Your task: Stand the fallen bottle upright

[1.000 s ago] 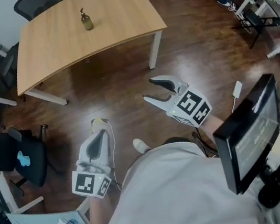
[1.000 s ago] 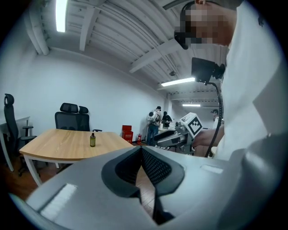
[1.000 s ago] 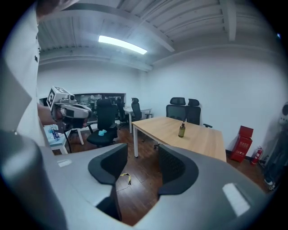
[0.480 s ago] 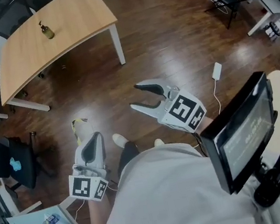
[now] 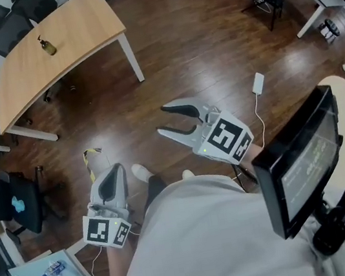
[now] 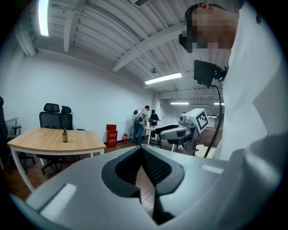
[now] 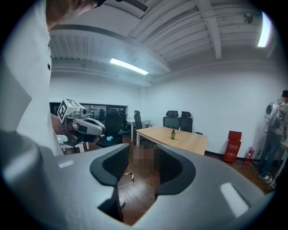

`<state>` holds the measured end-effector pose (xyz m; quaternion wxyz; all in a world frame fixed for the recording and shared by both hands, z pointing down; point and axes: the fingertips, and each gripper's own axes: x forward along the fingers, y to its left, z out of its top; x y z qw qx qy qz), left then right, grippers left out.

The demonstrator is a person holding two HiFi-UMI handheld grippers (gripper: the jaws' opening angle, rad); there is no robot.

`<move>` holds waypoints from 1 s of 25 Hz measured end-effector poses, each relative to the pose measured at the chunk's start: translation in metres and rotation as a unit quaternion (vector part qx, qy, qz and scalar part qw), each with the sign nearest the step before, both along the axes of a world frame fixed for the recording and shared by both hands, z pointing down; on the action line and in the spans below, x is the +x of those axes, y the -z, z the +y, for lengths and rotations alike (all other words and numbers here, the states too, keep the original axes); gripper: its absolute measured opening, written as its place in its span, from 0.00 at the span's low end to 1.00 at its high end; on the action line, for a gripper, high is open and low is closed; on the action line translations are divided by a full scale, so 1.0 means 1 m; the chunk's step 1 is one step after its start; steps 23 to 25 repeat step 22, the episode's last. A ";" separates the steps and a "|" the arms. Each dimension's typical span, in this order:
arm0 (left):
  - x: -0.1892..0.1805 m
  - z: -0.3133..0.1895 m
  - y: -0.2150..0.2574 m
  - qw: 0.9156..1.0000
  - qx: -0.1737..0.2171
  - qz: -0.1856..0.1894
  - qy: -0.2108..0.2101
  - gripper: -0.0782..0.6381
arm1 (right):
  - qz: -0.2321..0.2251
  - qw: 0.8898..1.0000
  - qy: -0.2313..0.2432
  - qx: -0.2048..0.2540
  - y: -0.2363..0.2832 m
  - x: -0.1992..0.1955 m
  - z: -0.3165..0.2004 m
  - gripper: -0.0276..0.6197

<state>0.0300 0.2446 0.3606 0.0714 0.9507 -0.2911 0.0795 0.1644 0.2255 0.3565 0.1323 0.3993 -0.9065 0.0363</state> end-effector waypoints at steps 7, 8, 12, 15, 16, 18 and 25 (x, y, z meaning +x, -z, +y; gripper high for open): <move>0.008 0.003 0.001 1.000 0.002 -0.001 -0.008 0.11 | 0.005 1.000 -0.009 -0.001 -0.002 0.008 0.007 0.30; 0.008 0.002 0.000 1.000 0.001 -0.001 -0.007 0.11 | 0.006 1.000 -0.009 -0.003 -0.003 0.008 0.007 0.30; 0.003 -0.003 -0.003 1.000 -0.004 0.002 -0.004 0.11 | 0.009 1.000 -0.009 -0.004 -0.004 0.004 0.000 0.29; -0.001 -0.010 -0.003 1.000 -0.008 0.004 -0.001 0.11 | 0.010 1.000 -0.006 -0.006 -0.002 0.000 -0.008 0.28; -0.004 -0.013 -0.004 1.000 -0.009 0.004 0.001 0.11 | 0.010 1.000 -0.005 -0.007 -0.002 -0.002 -0.012 0.28; -0.010 -0.023 -0.006 1.000 -0.011 0.006 0.003 0.11 | 0.014 1.000 -0.004 -0.009 -0.004 -0.008 -0.022 0.28; -0.029 -0.049 -0.011 1.000 -0.014 0.010 0.009 0.11 | 0.020 1.000 -0.001 -0.011 -0.009 -0.026 -0.048 0.27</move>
